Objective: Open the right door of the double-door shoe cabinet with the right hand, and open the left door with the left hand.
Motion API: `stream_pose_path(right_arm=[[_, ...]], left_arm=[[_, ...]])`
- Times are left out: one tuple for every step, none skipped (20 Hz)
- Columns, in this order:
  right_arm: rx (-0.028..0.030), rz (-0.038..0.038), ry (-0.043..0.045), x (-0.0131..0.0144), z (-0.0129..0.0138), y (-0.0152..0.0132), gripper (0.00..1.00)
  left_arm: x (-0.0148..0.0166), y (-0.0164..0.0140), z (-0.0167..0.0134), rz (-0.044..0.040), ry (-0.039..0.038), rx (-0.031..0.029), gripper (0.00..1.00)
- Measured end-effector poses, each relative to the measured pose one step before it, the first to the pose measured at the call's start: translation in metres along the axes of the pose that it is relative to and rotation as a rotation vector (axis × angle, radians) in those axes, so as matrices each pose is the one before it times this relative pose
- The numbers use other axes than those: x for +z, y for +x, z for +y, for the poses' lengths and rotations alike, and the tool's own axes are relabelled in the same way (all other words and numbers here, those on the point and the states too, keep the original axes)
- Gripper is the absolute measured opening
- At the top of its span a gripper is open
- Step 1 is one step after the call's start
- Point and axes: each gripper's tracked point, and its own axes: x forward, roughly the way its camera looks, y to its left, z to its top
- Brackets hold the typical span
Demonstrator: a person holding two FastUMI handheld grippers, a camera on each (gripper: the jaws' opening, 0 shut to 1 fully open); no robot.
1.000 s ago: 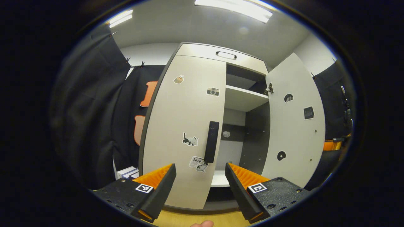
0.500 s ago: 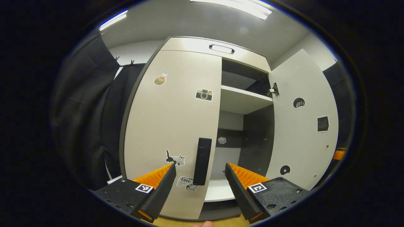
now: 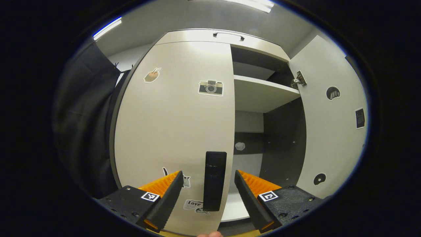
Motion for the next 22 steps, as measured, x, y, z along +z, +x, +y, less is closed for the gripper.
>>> stream_pose_path(right_arm=[[-0.00126,0.00573,-0.00369,-0.00134,-0.00017,0.00012,0.98],[-0.0085,0.00638,-0.00927,-0.00197,-0.00238,-0.00065,0.98],[-0.01074,0.00456,-0.01428,-0.00176,-0.00381,-0.0011,0.98],[-0.01074,0.00345,-0.01435,-0.00169,-0.00299,-0.00135,0.98],[-0.00799,0.00212,-0.01145,-0.00088,-0.00215,0.00015,0.97],[-0.00395,0.00142,-0.0056,-0.00119,-0.00148,0.00004,0.97],[0.00061,0.00247,0.00027,0.00005,0.00099,0.00104,0.97],[0.00204,0.00291,0.00588,-0.00153,0.00001,-0.00003,0.97],[0.00495,0.00216,0.00762,-0.00003,0.0019,-0.0001,1.0],[0.0038,0.00325,0.00505,-0.00108,0.00105,-0.00097,0.97],[0.00184,0.00256,0.00263,-0.00067,0.00124,0.0004,0.97],[0.00281,-0.00231,0.00238,-0.00015,0.00106,-0.00073,0.97],[0.00695,-0.00413,-0.00007,0.00058,0.0034,-0.0003,0.97],[0.01194,0.00018,-0.00034,-0.0006,0.00308,-0.00068,0.97],[0.00283,0.0034,0.00026,-0.00128,0.00305,0.00058,0.97],[-0.00418,-0.00212,0.00217,0.00012,-0.00035,0.0001,0.93],[-0.0023,-0.00299,0.00206,0.00158,0.00058,0.00211,0.97],[0.00218,-0.00177,0.00392,0.00027,0.00206,0.00056,0.97],[0.00252,-0.00045,0.0044,-0.00035,0.00314,-0.00237,0.97],[0.00419,0.00262,0.00143,-0.00085,0.00239,-0.00251,0.97],[0.00417,0.00754,-0.00464,-0.00251,0.00323,-0.00373,0.97],[0.00072,0.0076,-0.008,-0.00229,0.00181,-0.00108,0.97]], left_arm=[[-0.00409,0.00502,0.00207,0.00548,0.00316,0.02212,0.94],[-0.00305,0.00455,0.00041,0.00579,-0.00179,0.00981,0.94],[-0.00434,0.00427,0.00118,0.01001,-0.00893,0.00733,0.94],[-0.00335,-0.00188,0.00263,0.01402,-0.0061,0.01024,0.92],[0.00382,0.0025,0.00148,-0.01938,-0.00617,0.003,0.9],[0.00017,-0.00283,0.00127,-0.00238,-0.00295,-0.00483,0.83],[-0.00077,0.00163,-0.00462,0.00397,0.00696,-0.02024,0.74],[-0.00156,-0.0015,-0.01775,0.01009,-0.01541,-0.08233,0.67],[-0.00083,-0.00473,0.00148,0.00984,0.02792,0.01937,0.47],[-0.00146,0.00824,0.00021,0.0095,0.03175,-0.00394,0.27],[0.00215,0.00177,0.00061,0.00091,-0.00136,-0.00295,0.25],[0.00041,-0.00129,0.00058,-0.00047,-0.009,-0.00561,0.23],[-0.0012,-0.00144,0.00045,0.00856,-0.0123,-0.00565,0.23],[0.00002,-0.00169,-0.00079,0.00925,-0.00344,-0.00753,0.23],[-0.00045,-0.00232,0.00022,0.0081,0.0087,-0.00733,0.23],[0.00017,-0.00403,0.00081,0.00253,0.00512,-0.00863,0.23],[-0.0007,-0.00213,0.00042,0.00286,0.00162,-0.01308,0.23],[0.00048,-0.00354,0.00058,0.00336,0.00104,-0.0166,0.23],[-0.00091,-0.00244,0.00075,0.00478,0.01589,-0.02173,0.23],[-0.00025,-0.00316,0.00142,-0.004,0.02531,-0.02179,0.23],[0.00038,-0.00221,0.00046,-0.00466,0.00817,-0.00964,0.23],[-0.0007,-0.00188,0.00165,-0.00001,0.00355,-0.00619,0.22]])
